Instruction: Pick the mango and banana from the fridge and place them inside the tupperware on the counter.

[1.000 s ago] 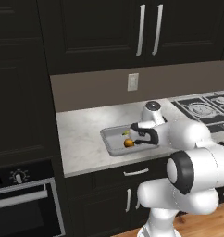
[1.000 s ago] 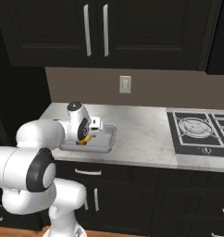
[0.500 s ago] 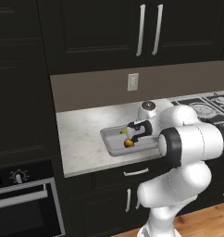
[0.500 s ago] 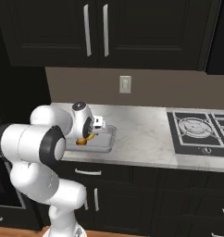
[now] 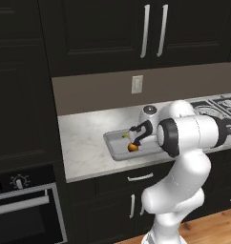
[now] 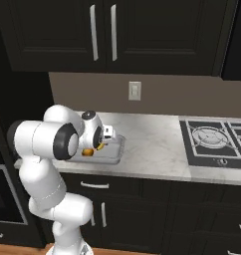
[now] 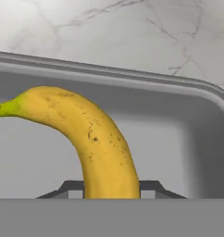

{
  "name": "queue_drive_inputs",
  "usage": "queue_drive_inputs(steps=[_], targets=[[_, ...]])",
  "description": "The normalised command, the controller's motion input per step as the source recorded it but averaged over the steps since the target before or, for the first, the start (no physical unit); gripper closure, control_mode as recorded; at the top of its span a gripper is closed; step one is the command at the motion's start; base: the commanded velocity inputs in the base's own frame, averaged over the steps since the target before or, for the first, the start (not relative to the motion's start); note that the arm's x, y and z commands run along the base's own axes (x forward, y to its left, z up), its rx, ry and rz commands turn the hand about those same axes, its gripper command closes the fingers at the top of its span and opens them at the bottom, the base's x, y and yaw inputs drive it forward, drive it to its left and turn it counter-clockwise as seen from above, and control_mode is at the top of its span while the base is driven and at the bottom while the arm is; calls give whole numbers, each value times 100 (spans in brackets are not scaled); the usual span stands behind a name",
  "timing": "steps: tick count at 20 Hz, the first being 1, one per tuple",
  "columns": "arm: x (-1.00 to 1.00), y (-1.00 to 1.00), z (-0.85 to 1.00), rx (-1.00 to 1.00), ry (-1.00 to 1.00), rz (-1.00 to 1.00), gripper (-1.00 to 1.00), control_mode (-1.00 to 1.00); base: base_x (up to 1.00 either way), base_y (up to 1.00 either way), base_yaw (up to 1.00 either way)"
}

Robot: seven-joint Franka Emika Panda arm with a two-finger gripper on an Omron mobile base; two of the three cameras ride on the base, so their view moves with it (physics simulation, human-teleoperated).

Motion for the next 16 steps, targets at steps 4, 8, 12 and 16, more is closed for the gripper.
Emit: queue_drive_inputs(steps=[4,8,12,16], targets=[[29,0,-22,0,0,0,100,-100,0,0,0],[28,0,-22,0,0,0,100,-100,0,0,0],[9,0,-26,0,0,0,100,-100,0,0,0],[-11,0,-2,0,-4,-3,-100,-100,0,0,0]])
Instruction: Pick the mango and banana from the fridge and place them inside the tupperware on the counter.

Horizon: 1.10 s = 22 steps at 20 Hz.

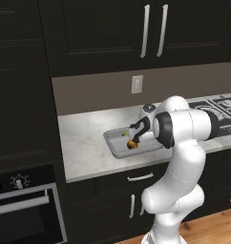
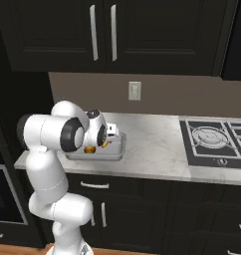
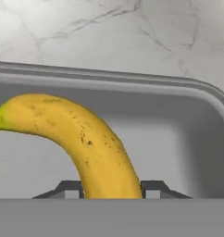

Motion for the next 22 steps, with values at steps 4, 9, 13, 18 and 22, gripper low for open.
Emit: queue_drive_inputs(steps=[4,9,13,18,22], targets=[[-40,0,17,0,-9,-9,-100,-100,0,0,0],[-48,0,38,0,-6,-13,-100,-100,0,0,0],[-46,-2,71,0,-5,-16,-100,-100,0,0,0],[-61,-15,100,0,-7,-10,-100,-100,0,0,0],[-85,-23,93,0,-7,-7,-100,-100,0,0,0]])
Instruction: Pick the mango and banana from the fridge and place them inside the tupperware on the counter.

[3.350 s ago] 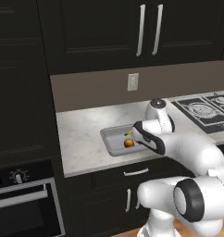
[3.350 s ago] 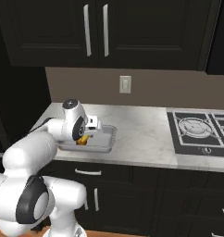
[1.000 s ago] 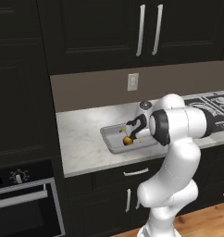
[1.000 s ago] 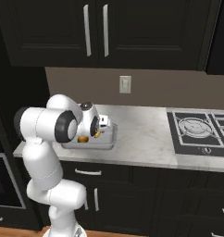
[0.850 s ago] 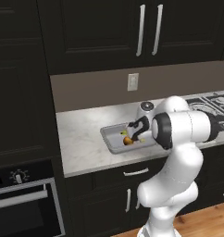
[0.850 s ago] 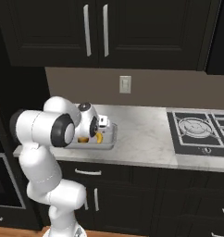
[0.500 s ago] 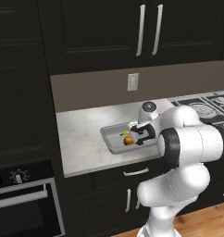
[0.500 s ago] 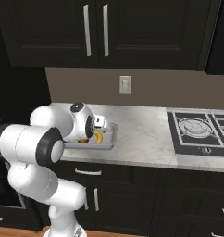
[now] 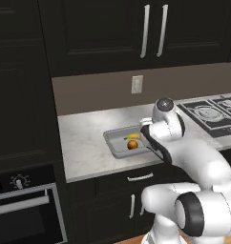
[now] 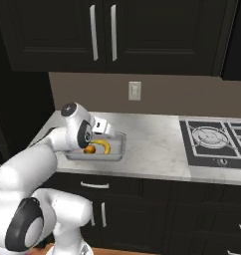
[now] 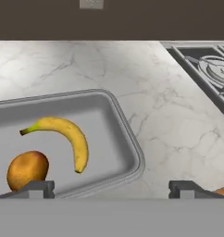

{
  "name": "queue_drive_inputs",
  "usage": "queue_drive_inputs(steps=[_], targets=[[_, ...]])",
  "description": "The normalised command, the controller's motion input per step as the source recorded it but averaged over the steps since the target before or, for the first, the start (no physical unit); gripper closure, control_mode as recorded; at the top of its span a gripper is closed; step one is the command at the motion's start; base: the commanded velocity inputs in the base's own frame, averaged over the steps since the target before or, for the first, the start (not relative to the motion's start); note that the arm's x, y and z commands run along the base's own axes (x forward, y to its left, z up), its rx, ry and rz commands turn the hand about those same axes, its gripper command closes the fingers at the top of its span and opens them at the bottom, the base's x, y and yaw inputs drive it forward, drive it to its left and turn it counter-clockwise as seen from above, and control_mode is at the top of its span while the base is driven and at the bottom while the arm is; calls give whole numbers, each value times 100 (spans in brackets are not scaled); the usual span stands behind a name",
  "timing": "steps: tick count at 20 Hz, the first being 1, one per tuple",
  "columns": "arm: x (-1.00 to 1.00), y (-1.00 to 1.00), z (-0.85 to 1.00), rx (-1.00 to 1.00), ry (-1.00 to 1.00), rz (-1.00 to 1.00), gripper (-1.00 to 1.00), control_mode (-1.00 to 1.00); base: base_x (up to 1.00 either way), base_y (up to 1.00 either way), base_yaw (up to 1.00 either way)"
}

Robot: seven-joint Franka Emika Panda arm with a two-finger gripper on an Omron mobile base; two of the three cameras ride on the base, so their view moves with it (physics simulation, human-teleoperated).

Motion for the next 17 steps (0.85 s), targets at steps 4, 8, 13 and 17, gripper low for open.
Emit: queue_drive_inputs(steps=[4,8,13,17], targets=[[-91,-46,87,0,-4,-3,-100,-100,0,0,0],[-96,-48,65,0,-4,0,-100,-100,0,0,0],[-100,-66,37,1,-5,-2,-100,-100,0,0,0],[-100,-69,33,2,-10,-3,-100,-100,0,0,0]])
